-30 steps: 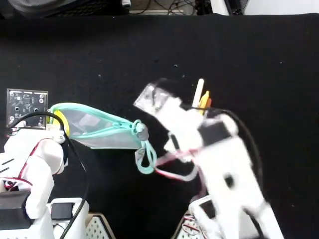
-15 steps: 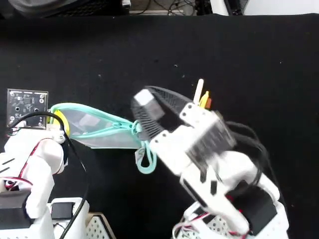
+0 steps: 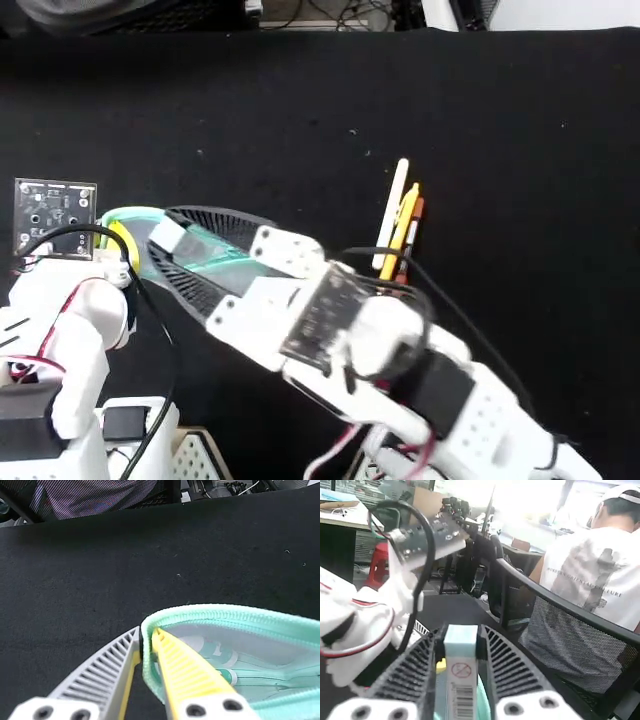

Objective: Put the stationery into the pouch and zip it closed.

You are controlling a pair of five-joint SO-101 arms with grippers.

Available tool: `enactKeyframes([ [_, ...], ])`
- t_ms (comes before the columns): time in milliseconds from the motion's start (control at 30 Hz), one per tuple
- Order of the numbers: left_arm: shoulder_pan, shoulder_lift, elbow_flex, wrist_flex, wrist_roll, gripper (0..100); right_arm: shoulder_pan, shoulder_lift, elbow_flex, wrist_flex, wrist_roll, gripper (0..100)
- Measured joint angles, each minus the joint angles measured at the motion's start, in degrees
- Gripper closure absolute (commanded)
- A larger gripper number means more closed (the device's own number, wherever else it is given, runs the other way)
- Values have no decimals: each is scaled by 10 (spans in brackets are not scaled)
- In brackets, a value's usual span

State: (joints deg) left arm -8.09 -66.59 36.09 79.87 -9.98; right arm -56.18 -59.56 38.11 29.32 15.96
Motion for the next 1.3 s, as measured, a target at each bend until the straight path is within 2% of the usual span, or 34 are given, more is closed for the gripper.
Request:
enactKeyframes([
  [200, 0, 0, 3, -4, 0, 956, 0, 9, 74, -69, 0, 985],
  [467, 0, 0, 16, -24, 1, 956, 36, -34, 154, -76, 0, 985],
  [733, 0, 0, 16, -24, 1, 956, 36, -117, 250, -83, -2, 960],
  [867, 1, 0, 17, -24, 1, 956, 35, -118, 217, -13, -2, 793],
  [933, 1, 0, 17, -25, 1, 956, 35, -110, 172, 53, -2, 743],
  [1100, 0, 0, 17, -25, 1, 956, 39, -51, 31, 218, -1, 750],
  [1300, 0, 0, 17, -25, 1, 956, 56, -15, -146, 324, 0, 751],
])
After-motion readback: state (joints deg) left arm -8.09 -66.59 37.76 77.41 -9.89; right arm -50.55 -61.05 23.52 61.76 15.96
